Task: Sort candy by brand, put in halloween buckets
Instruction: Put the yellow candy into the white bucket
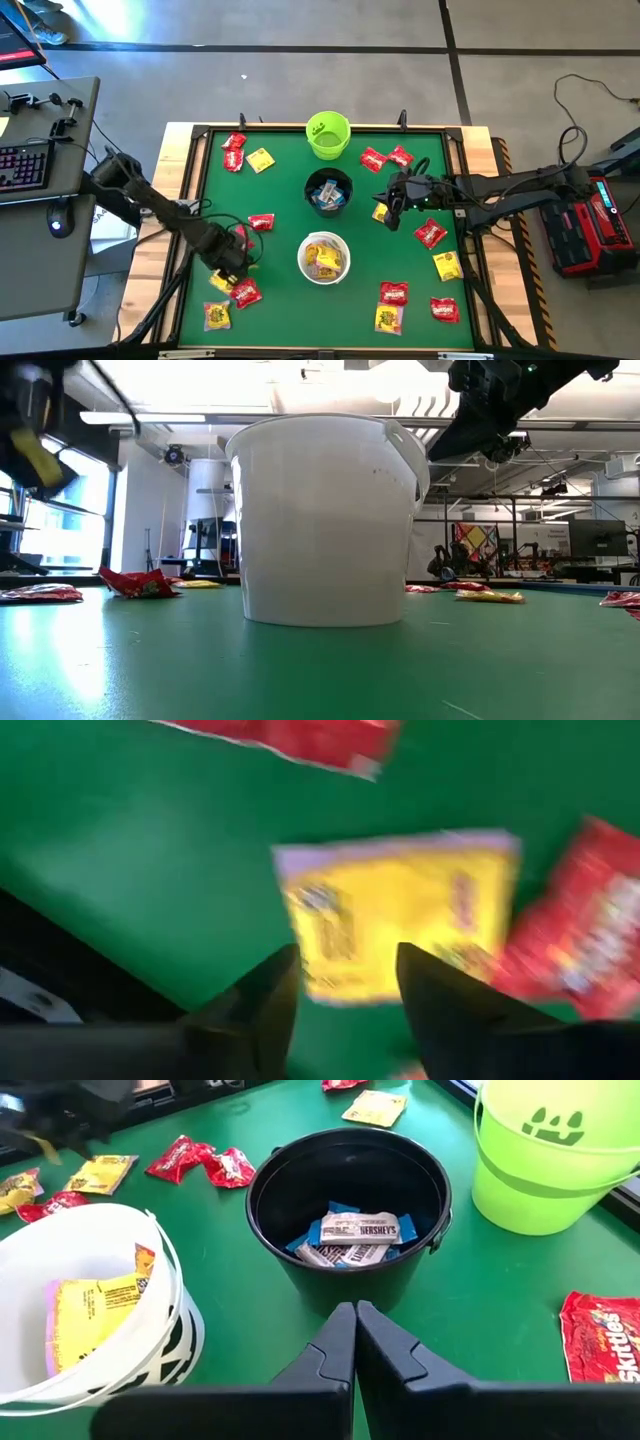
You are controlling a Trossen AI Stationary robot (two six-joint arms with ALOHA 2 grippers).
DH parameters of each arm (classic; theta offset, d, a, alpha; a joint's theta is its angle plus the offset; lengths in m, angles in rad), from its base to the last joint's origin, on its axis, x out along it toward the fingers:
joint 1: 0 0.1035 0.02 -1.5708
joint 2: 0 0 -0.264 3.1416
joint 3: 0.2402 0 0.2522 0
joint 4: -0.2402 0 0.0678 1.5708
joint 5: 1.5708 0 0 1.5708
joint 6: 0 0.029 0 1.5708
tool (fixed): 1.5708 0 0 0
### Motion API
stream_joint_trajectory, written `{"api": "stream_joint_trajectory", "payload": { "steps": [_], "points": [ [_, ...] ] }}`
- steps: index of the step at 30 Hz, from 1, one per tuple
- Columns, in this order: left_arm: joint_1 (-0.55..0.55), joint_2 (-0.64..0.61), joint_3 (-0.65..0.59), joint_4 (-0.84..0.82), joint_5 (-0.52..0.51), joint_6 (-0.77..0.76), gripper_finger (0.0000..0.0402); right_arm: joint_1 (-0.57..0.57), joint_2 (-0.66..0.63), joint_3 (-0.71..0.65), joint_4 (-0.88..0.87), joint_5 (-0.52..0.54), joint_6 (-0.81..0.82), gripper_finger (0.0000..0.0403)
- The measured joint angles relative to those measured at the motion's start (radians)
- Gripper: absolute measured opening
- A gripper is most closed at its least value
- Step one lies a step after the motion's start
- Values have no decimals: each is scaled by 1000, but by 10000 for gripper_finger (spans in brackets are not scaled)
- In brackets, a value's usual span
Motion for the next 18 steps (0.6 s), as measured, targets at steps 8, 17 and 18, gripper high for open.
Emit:
{"api": "stream_joint_trajectory", "payload": {
  "steps": [8,17,18],
  "points": [
    [74,-3,-126,262,3,42,204,0,12,0,1,0,4,0],
    [103,-3,-139,268,26,52,174,0,74,0,5,0,26,0],
    [103,-3,-139,265,25,52,163,1,83,0,7,0,24,0]
  ]
}}
